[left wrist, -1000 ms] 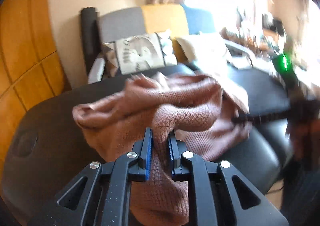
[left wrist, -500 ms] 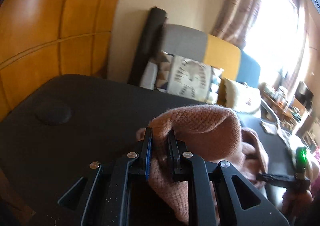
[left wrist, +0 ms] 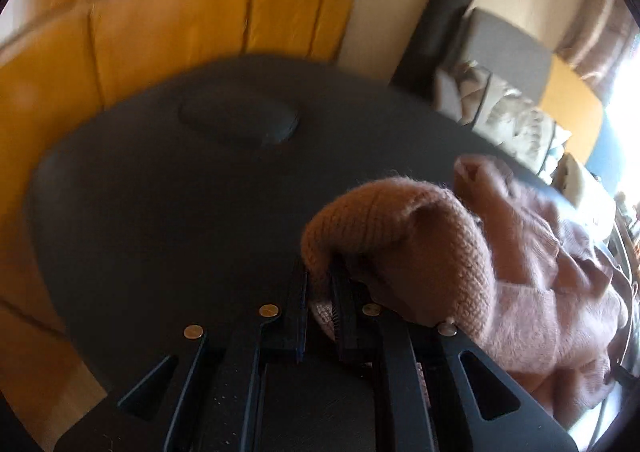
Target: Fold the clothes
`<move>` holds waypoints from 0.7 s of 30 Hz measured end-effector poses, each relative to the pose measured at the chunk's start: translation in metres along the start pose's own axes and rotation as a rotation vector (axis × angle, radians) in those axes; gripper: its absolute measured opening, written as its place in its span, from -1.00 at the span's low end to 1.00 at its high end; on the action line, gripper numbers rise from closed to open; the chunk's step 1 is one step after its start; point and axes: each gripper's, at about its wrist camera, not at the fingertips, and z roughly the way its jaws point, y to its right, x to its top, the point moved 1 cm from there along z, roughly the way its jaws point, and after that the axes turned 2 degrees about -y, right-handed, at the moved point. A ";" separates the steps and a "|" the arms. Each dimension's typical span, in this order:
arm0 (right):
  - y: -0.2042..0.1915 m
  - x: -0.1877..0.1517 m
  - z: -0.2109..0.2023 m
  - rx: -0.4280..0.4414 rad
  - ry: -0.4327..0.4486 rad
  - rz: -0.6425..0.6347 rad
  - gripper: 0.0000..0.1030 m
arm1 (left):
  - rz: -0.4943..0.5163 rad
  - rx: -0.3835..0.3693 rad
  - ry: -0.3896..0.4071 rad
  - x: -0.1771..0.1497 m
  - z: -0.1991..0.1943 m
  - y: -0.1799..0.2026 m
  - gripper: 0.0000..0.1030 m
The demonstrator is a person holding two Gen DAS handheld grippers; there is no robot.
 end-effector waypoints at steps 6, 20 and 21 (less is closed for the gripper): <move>0.000 0.002 0.001 0.012 0.000 0.004 -0.42 | -0.204 -0.214 -0.046 -0.015 -0.018 -0.026 -0.39; 0.004 0.004 -0.046 0.066 0.129 -0.037 -0.42 | 0.662 -0.282 0.237 -0.122 -0.105 0.174 0.18; 0.005 0.003 -0.049 0.046 0.139 -0.039 -0.42 | 0.777 -0.292 0.237 -0.138 -0.102 0.195 0.18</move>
